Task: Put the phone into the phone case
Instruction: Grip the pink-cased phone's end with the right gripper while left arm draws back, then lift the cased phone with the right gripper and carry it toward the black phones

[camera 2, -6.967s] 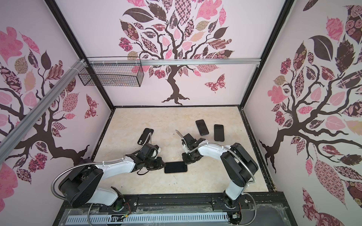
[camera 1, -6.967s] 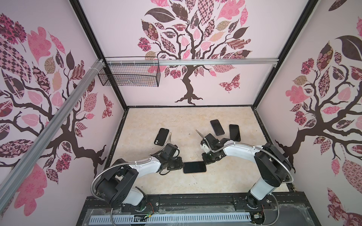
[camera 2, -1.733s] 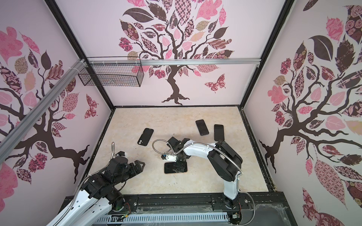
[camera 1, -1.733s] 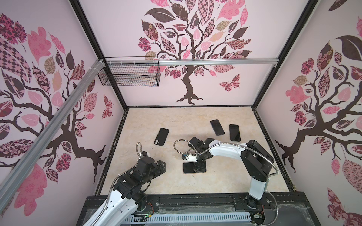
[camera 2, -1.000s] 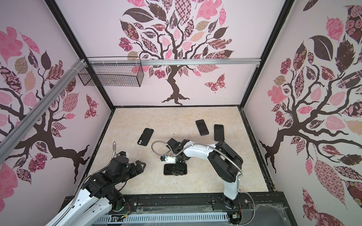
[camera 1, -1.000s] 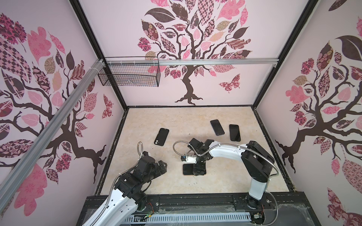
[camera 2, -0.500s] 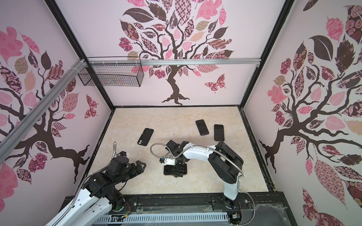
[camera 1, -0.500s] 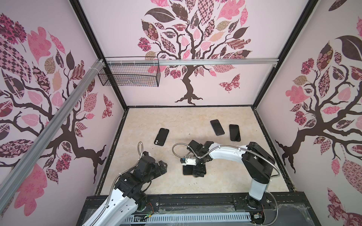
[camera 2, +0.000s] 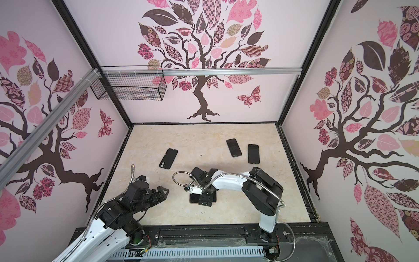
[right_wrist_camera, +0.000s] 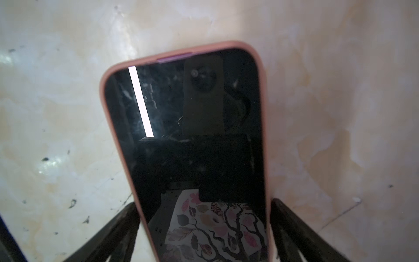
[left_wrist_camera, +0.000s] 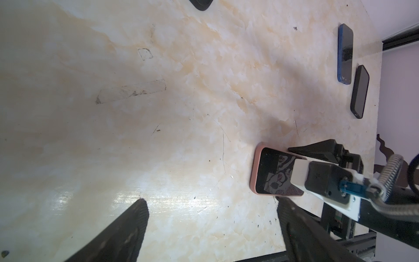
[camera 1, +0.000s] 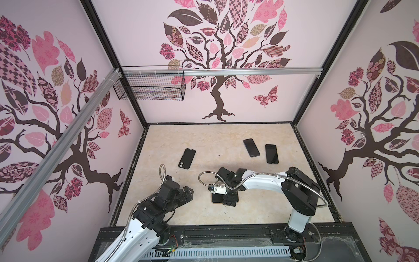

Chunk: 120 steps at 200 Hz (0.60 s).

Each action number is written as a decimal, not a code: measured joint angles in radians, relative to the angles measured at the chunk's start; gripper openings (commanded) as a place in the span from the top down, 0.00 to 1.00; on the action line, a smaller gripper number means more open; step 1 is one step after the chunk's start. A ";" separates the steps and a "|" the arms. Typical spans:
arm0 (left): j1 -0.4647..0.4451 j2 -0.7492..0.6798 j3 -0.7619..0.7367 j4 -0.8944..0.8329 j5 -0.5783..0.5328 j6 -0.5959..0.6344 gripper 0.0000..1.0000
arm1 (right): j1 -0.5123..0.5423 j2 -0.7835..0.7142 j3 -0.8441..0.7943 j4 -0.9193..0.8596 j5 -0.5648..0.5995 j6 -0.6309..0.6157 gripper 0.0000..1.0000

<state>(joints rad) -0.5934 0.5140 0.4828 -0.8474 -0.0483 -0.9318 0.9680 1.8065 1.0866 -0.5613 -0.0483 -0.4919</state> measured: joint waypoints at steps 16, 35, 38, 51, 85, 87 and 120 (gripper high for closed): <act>0.000 -0.006 0.000 0.000 -0.003 0.000 0.08 | 0.000 0.000 0.002 -0.001 0.008 0.035 0.20; 0.000 -0.015 0.000 0.000 -0.008 0.000 0.08 | 0.000 0.001 0.007 -0.001 0.022 0.090 0.26; 0.000 -0.016 0.000 0.000 -0.010 0.000 0.08 | 0.000 0.002 0.008 -0.001 0.026 0.099 0.27; 0.000 -0.019 0.000 0.000 -0.014 -0.001 0.08 | 0.000 0.002 0.008 0.001 0.031 0.139 0.31; 0.000 -0.024 0.000 -0.001 -0.018 -0.003 0.08 | -0.016 -0.001 0.006 0.021 0.042 0.257 0.51; 0.000 -0.024 0.000 -0.001 -0.018 -0.003 0.08 | -0.019 -0.001 0.006 0.024 0.042 0.266 0.52; 0.000 -0.028 0.000 0.000 -0.017 -0.003 0.09 | -0.099 -0.028 -0.004 0.046 0.043 0.387 0.60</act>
<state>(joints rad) -0.5934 0.4858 0.4831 -0.8474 -0.0654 -0.9352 0.8688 1.7782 1.0828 -0.5156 -0.0048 -0.1051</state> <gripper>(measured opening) 0.916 0.779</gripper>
